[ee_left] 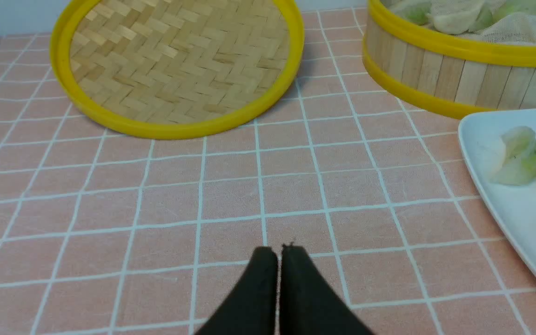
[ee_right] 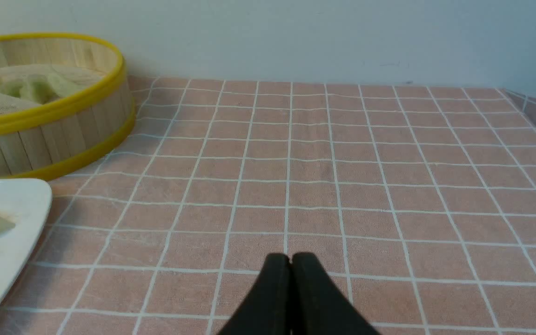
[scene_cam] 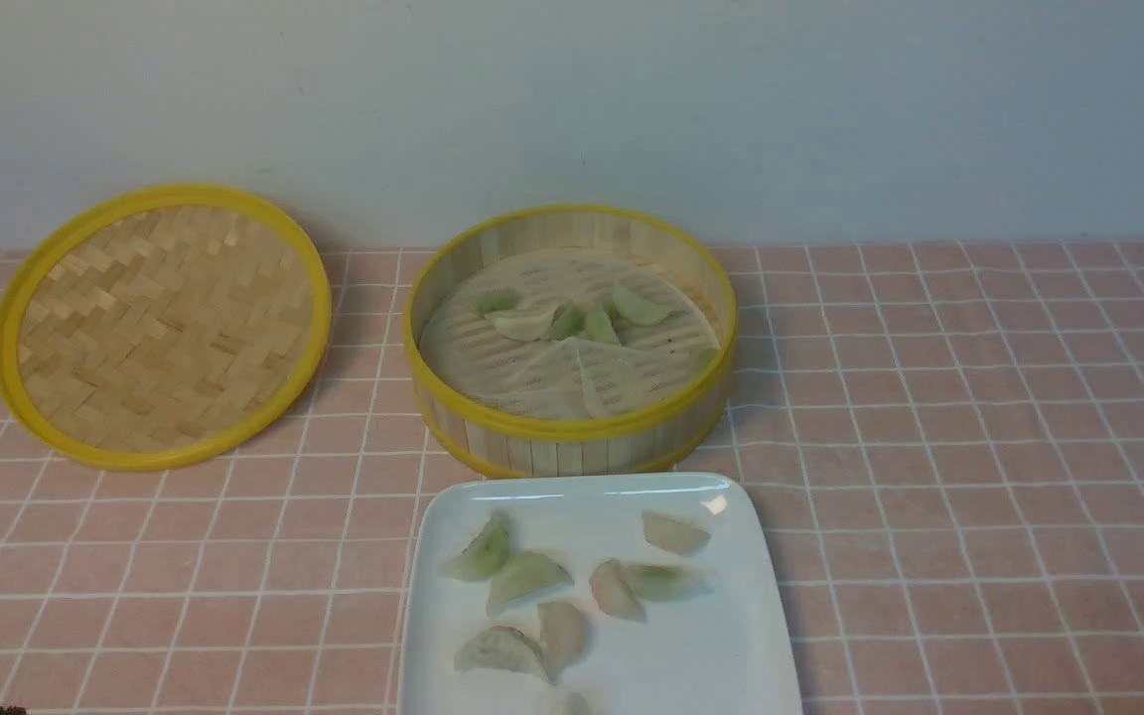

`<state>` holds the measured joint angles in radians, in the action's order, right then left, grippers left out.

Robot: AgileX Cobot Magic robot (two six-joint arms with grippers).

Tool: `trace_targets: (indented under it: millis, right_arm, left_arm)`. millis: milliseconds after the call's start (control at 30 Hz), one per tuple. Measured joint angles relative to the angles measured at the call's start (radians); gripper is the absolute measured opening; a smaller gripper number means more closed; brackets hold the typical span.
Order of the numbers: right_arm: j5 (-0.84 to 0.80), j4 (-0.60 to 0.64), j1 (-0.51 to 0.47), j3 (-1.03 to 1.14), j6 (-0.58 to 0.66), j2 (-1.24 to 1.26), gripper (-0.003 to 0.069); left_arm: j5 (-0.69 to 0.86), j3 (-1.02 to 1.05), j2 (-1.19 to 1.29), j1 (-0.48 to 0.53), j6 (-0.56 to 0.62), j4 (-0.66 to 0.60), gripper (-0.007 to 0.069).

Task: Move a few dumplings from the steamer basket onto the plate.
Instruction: Use the left arm to grab a dumpling from the steamer

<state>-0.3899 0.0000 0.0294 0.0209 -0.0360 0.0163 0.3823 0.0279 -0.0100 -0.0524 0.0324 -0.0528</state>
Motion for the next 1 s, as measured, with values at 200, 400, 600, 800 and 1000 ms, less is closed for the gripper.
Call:
trace_targets:
  millis: [200, 400, 600, 800, 1000]
  right_arm:
    - [0.000, 0.000, 0.000, 0.000, 0.000, 0.000, -0.0015]
    - [0.000, 0.000, 0.000, 0.000, 0.001, 0.000, -0.0015]
    - [0.000, 0.000, 0.000, 0.000, 0.001, 0.000, -0.0015]
    - [0.000, 0.000, 0.000, 0.000, 0.001, 0.000, -0.0015]
    - [0.000, 0.000, 0.000, 0.000, 0.001, 0.000, -0.0015]
  left_arm:
    - [0.000, 0.000, 0.000, 0.000, 0.000, 0.000, -0.0006]
    - [0.000, 0.000, 0.000, 0.000, 0.004, 0.031, -0.0006]
    - [0.000, 0.000, 0.000, 0.000, 0.004, 0.046, -0.0006]
    - [-0.032, 0.001, 0.000, 0.000, -0.032, 0.001, -0.0006]
    - [-0.350, 0.002, 0.000, 0.000, -0.167, -0.319, -0.0006]
